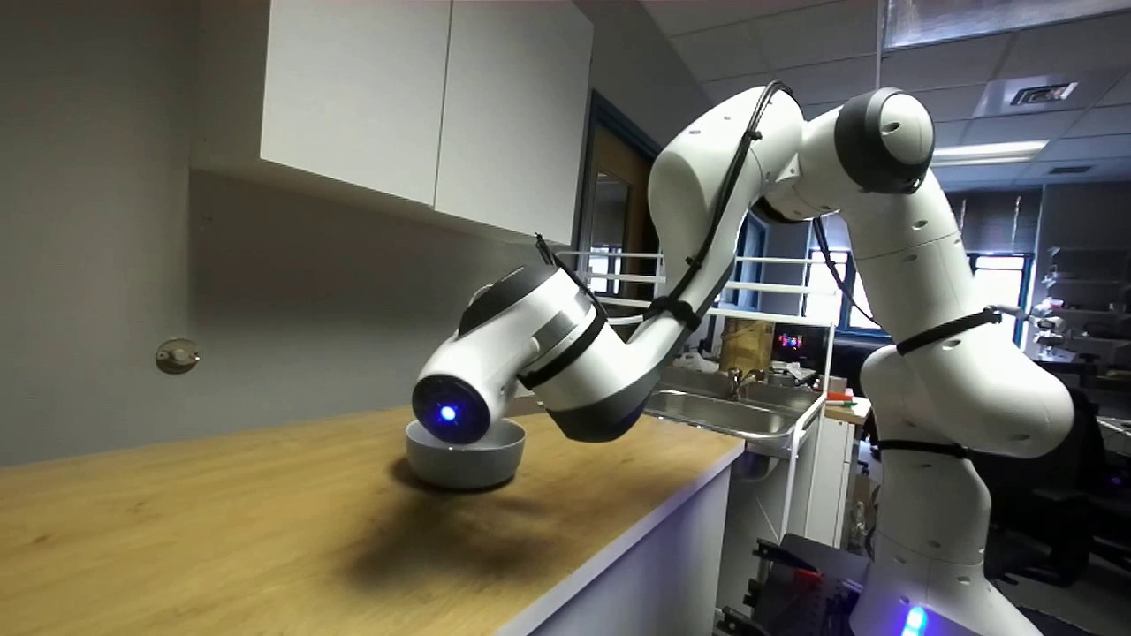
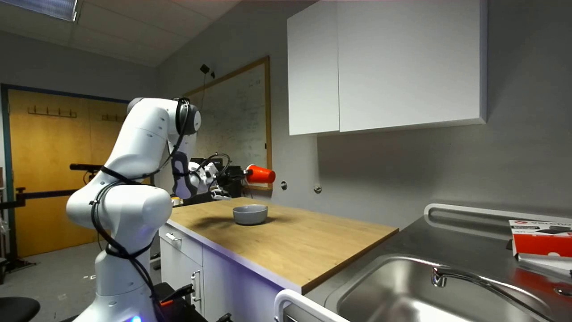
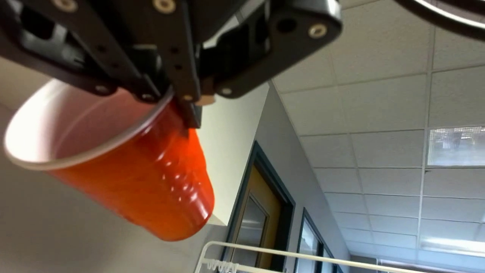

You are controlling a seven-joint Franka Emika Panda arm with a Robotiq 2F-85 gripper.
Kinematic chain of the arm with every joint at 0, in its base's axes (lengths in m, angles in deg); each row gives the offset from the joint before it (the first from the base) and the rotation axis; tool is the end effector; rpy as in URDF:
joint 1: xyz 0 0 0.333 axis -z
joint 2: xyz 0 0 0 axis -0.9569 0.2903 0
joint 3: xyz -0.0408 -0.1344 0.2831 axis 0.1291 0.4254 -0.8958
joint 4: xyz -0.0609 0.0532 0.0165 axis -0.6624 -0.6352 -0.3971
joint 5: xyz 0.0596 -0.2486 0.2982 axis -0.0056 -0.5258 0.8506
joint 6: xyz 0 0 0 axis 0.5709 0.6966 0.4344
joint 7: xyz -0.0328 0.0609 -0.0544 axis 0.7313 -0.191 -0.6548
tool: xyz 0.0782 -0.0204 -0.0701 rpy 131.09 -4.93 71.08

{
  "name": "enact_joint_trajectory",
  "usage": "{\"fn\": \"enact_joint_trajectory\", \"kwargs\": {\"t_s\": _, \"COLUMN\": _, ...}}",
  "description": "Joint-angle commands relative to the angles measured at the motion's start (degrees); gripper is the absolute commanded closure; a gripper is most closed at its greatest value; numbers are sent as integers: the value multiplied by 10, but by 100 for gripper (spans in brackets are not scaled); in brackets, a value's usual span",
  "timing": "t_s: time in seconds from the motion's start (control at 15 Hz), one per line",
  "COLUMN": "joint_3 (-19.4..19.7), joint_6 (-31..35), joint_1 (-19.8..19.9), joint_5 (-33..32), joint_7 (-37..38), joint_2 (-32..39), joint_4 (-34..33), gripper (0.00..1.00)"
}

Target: Pour the contents from the orange cup into the gray bowl

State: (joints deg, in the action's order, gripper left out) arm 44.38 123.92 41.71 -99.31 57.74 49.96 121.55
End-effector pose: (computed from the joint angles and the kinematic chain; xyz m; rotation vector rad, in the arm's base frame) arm 0.4681 0.3235 0.3518 1.3782 -0.5935 1.5493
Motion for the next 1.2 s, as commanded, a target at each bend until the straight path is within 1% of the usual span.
{"fn": "enact_joint_trajectory", "kwargs": {"t_s": 0.0, "joint_3": -5, "joint_6": -40, "joint_1": 8, "joint_5": -24, "joint_7": 31, "joint_2": -5, "joint_4": 18, "gripper": 95}}
{"fn": "enact_joint_trajectory", "kwargs": {"t_s": 0.33, "joint_3": -3, "joint_6": -83, "joint_1": 21, "joint_5": -29, "joint_7": 58, "joint_2": -3, "joint_4": 19, "gripper": 94}}
{"fn": "enact_joint_trajectory", "kwargs": {"t_s": 0.67, "joint_3": -1, "joint_6": -110, "joint_1": 34, "joint_5": -46, "joint_7": 65, "joint_2": 1, "joint_4": 13, "gripper": 94}}
{"fn": "enact_joint_trajectory", "kwargs": {"t_s": 0.73, "joint_3": -2, "joint_6": -115, "joint_1": 36, "joint_5": -43, "joint_7": 51, "joint_2": 5, "joint_4": 6, "gripper": 94}}
{"fn": "enact_joint_trajectory", "kwargs": {"t_s": 0.87, "joint_3": -2, "joint_6": -129, "joint_1": 36, "joint_5": -36, "joint_7": 56, "joint_2": 20, "joint_4": -24, "gripper": 94}}
{"fn": "enact_joint_trajectory", "kwargs": {"t_s": 1.13, "joint_3": 11, "joint_6": -175, "joint_1": 29, "joint_5": -58, "joint_7": 56, "joint_2": 73, "joint_4": -71, "gripper": 95}}
